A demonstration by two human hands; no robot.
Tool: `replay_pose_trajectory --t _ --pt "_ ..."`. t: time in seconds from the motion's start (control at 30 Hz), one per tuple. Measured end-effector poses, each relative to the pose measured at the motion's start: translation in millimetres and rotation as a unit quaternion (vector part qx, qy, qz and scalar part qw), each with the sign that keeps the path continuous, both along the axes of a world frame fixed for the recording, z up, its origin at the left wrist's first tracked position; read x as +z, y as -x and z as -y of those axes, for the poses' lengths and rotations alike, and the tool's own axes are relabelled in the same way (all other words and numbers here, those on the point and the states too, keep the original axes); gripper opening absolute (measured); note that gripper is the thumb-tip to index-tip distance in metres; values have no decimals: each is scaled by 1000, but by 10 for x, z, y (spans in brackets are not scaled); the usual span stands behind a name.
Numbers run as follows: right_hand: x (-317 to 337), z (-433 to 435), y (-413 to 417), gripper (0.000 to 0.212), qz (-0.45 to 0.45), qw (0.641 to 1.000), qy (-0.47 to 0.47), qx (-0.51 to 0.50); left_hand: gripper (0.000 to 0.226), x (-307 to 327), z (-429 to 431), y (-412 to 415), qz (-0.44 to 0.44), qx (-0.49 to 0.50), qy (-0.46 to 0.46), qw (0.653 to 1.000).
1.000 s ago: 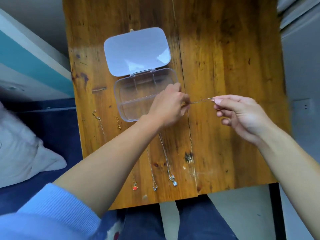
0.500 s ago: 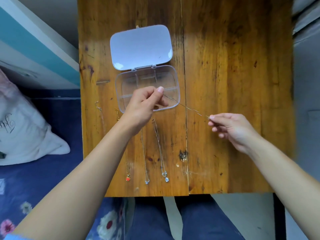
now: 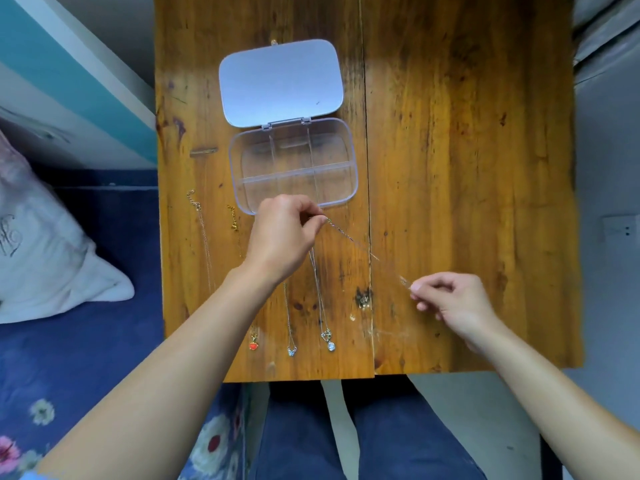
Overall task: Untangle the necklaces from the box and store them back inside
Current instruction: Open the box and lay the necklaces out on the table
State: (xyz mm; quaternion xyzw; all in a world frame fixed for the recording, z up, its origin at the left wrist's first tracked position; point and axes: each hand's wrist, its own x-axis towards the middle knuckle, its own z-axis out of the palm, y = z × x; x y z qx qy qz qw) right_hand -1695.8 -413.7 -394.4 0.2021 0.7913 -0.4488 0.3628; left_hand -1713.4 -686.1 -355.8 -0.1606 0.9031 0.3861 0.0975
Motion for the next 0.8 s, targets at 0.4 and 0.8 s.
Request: replay_pose_trajectory --t 0.4,0.8 --pt "-56 221 -725 17 -27 963 -117 242 12 -392 -346 184 31 -227 215 949" --pt "-118 274 -651 26 -50 921 -176 343 21 -569 -320 192 5 -198 212 957"
